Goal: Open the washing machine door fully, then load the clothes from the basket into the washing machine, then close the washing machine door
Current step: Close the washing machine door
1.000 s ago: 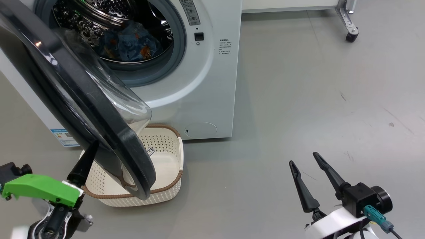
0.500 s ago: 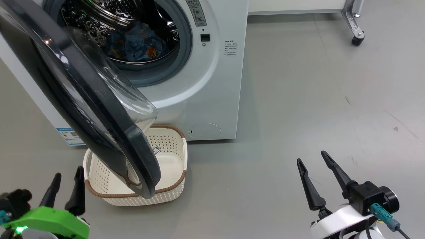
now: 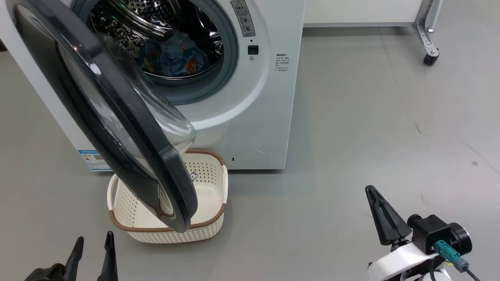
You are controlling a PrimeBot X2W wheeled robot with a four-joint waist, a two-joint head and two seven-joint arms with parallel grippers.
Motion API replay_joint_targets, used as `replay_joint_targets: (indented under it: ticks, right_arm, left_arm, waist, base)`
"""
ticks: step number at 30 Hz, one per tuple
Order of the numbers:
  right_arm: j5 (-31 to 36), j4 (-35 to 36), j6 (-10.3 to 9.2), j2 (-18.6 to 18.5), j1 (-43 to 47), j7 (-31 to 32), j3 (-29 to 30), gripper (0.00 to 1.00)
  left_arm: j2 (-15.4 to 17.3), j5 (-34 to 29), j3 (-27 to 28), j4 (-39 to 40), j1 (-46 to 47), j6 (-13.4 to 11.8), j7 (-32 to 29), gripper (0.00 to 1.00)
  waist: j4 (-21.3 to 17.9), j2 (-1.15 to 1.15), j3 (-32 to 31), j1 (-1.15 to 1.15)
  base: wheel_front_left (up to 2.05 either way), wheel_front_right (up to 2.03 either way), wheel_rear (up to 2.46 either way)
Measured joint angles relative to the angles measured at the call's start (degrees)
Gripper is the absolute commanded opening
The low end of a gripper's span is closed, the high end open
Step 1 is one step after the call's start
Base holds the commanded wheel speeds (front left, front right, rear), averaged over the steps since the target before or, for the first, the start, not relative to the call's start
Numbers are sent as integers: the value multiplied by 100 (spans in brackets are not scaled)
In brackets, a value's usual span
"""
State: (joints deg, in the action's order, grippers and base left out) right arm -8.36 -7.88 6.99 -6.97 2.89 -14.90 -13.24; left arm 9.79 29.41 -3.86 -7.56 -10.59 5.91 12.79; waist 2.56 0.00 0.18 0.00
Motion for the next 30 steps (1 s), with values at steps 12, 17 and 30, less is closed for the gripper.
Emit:
replay_joint_targets:
  ticks: [12,17,30]
  right_arm:
    - [88,421,1,154,-448,0,5,0]
    - [157,1099,1,175,-1245,0,-326,0]
    - [57,1704,3,266,-2777,-8,-3149,0]
  left_arm:
    - [-178,-165,-29,-155,-46,-118,97,100]
    - [-236,-234,-40,-189,-22,-148,115,100]
    - [-488,-261,-259,-289,126,-90,144,100]
  waist:
    - [77,0,13,0]
    - [137,0,33,0]
    - [582,0,173,0]
  base:
    - [0,0,0]
    - [0,0,0]
    - [0,0,0]
